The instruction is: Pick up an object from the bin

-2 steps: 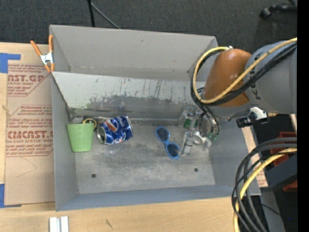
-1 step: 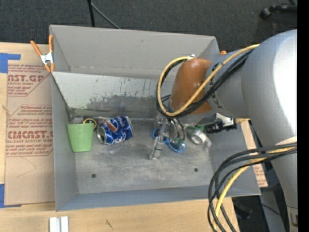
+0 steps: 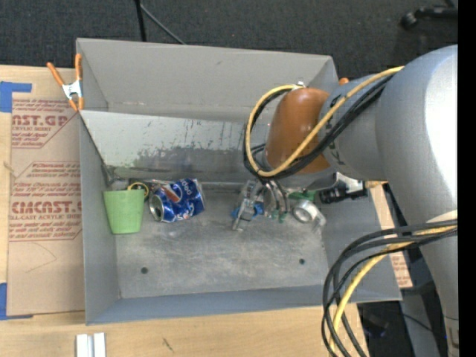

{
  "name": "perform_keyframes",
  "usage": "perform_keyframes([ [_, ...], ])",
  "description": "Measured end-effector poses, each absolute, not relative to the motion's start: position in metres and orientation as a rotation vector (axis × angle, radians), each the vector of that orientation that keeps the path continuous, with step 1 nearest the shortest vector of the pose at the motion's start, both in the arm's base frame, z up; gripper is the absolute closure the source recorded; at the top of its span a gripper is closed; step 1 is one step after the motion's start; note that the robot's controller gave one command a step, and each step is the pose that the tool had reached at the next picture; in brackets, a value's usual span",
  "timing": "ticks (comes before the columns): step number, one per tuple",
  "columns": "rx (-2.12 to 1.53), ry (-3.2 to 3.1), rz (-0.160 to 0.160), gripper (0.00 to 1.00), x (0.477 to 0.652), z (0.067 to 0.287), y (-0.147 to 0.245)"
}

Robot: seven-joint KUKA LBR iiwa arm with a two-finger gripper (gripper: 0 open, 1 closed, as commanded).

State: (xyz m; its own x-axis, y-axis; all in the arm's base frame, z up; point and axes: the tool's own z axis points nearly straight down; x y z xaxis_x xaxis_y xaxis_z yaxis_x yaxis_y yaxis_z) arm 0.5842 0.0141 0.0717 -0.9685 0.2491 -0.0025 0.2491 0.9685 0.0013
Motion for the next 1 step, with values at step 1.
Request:
perform_keyframes([
  [1, 0.329, 3.115, 0.003, 1.00, 0.5527, 0.2297, 0.0026],
])
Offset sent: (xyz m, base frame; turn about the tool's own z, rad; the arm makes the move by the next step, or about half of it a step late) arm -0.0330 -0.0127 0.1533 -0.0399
